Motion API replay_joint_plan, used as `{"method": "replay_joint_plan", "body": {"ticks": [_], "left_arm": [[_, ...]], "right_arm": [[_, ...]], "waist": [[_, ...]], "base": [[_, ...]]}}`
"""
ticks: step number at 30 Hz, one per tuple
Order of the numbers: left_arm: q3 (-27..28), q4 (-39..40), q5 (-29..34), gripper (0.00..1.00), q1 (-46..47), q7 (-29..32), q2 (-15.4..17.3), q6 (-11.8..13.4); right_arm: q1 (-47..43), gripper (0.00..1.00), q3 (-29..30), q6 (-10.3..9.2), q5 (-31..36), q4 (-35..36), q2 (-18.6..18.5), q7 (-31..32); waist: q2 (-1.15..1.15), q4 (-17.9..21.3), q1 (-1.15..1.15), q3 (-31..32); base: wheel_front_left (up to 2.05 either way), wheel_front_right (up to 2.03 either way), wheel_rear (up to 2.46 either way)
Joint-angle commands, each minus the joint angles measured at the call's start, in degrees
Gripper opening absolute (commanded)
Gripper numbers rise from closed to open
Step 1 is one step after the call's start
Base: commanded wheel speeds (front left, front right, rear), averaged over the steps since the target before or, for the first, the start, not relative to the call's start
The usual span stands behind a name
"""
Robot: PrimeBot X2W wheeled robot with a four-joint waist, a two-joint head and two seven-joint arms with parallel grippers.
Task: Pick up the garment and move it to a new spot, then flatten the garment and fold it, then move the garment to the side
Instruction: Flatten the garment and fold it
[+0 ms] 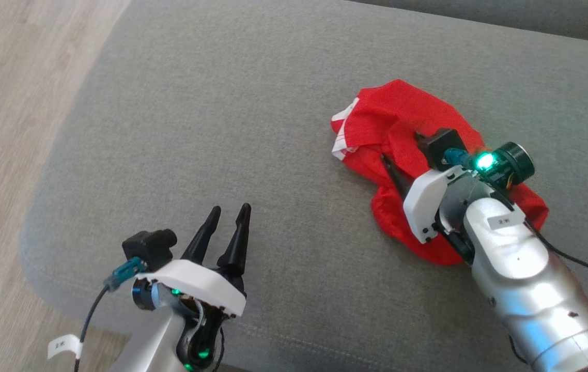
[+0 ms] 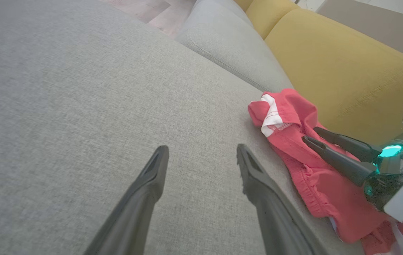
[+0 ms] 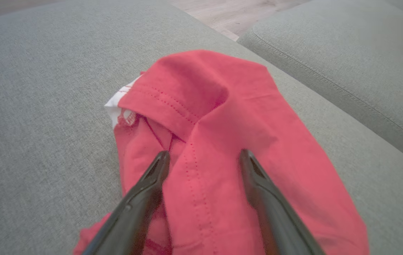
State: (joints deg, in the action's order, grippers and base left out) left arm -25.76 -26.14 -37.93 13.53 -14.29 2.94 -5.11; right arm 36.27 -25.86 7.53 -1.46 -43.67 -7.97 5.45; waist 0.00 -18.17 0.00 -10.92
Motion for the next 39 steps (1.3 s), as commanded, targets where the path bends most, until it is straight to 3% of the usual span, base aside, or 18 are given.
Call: {"method": "replay_joint_plan", "body": {"ticks": [1, 2, 3, 12, 18, 25, 31, 32, 33, 34, 39], "left_arm": [[1.5, 1.5, 0.1, 1.00, 3.0, -0.7, 0.1, -0.3], [1.6, 1.4, 0.0, 1.00, 3.0, -0.7, 0.0, -0.3], [1.7, 1.4, 0.0, 1.00, 3.0, -0.7, 0.0, -0.4], [1.3, 1.6, -1.1, 1.00, 2.3, -0.7, 0.0, -0.3], [0.6, 2.1, -1.7, 1.00, 2.9, -0.7, -0.1, 0.1], [0.3, 2.7, -2.0, 1.00, 3.1, -0.7, -0.1, 0.1], [0.0, 2.8, -2.0, 1.00, 3.4, -0.7, -0.1, -0.1], [-0.1, 2.8, -2.0, 1.00, 3.6, -0.7, -0.1, -0.1], [-0.1, 2.8, -2.1, 1.00, 3.8, -0.7, -0.1, -0.2], [-0.2, 2.9, -2.1, 1.00, 3.9, -0.7, -0.1, -0.2], [-0.3, 3.1, -2.2, 1.00, 4.2, -0.7, -0.1, -0.1]], "right_arm": [[2.6, 1.00, -0.8, -0.04, 0.6, 0.6, 0.9, -0.9], [3.2, 0.64, -0.9, -0.04, 0.9, -0.4, 0.9, -1.1], [4.0, 0.00, -0.7, -0.04, 1.0, -1.0, 1.0, -1.6], [11.7, 0.00, 0.7, -0.04, -3.4, -1.0, 2.8, -5.8], [18.0, 0.00, 4.0, -0.04, -6.1, -1.4, 0.8, -5.6], [23.9, 0.00, 17.0, -0.04, -7.6, -6.7, -3.4, -5.4], [27.9, 0.00, 29.7, -0.04, -1.4, -13.3, -6.6, -7.5], [28.5, 0.06, 31.8, -0.04, -0.2, -14.1, -6.7, -8.1], [29.0, 0.82, 33.3, -0.04, 1.5, -14.8, -6.8, -8.8], [29.4, 1.00, 34.6, -0.04, 2.9, -15.5, -6.7, -9.3], [30.1, 1.00, 39.7, -0.04, 9.3, -18.2, -5.3, -10.9]], "waist": [[0.00, -0.8, 0.00, -0.4], [0.00, -1.1, 0.00, -0.5], [0.00, -1.3, 0.00, -0.6], [0.00, -1.4, 0.00, -0.6], [0.00, -1.0, 0.00, -0.7], [0.00, -1.1, 0.00, -1.6], [0.00, -1.3, 0.00, -3.0], [0.00, -1.3, 0.00, -3.3], [0.00, -1.3, 0.00, -3.5], [0.00, -1.2, 0.00, -3.6], [0.00, -0.3, 0.00, -3.7]], "base": [[0.00, 0.00, 0.00], [0.00, 0.00, 0.00], [0.00, 0.00, 0.00], [0.00, 0.00, 0.00], [0.00, 0.00, 0.00], [0.00, 0.00, 0.00], [0.00, 0.00, 0.00], [0.00, 0.00, 0.00], [0.00, 0.00, 0.00], [0.00, 0.00, 0.00], [0.00, 0.00, 0.00]]}}
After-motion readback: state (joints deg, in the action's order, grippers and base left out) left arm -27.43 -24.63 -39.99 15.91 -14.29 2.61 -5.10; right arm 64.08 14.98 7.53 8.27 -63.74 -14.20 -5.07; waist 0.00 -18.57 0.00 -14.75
